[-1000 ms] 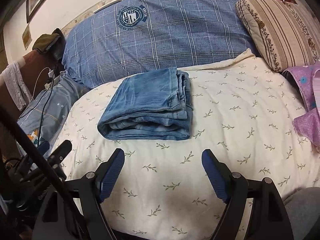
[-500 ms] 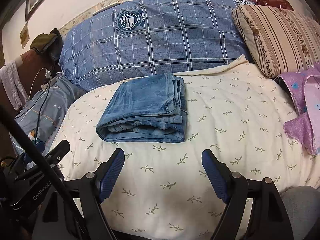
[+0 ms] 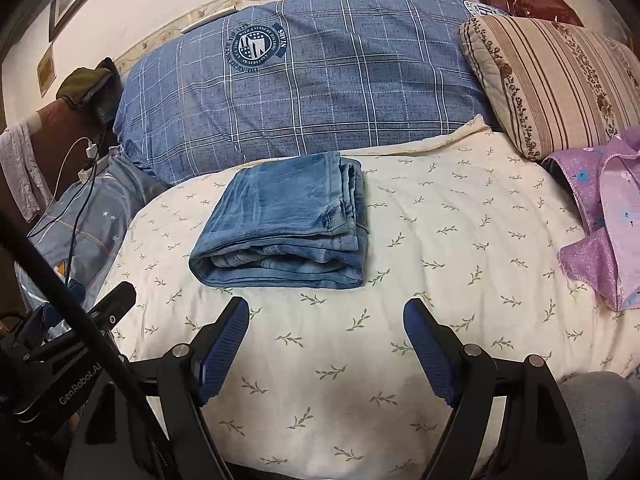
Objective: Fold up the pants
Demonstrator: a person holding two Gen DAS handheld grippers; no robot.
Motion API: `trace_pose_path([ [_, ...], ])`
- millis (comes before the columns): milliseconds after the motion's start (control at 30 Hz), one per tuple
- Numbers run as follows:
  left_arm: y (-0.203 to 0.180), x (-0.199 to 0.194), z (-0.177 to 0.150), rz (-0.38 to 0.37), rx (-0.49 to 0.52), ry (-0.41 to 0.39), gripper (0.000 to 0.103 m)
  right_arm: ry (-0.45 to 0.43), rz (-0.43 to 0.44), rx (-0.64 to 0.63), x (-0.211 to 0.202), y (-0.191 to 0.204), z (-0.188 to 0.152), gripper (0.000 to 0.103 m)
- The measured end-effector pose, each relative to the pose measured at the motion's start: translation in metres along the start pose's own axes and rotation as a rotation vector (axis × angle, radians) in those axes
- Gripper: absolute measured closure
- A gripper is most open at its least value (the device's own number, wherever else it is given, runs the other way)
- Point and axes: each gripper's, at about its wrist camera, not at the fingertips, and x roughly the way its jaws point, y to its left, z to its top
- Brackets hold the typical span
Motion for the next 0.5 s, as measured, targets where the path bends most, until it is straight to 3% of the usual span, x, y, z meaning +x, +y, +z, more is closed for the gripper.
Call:
trace_pose_path([
  [500,-0.0031,-0.0085,-0.0003,-0.010,0.011,-0.007,0.027,-0.005,-0.006,-0.009,-0.0015,0.0000,0.0008,0.022],
])
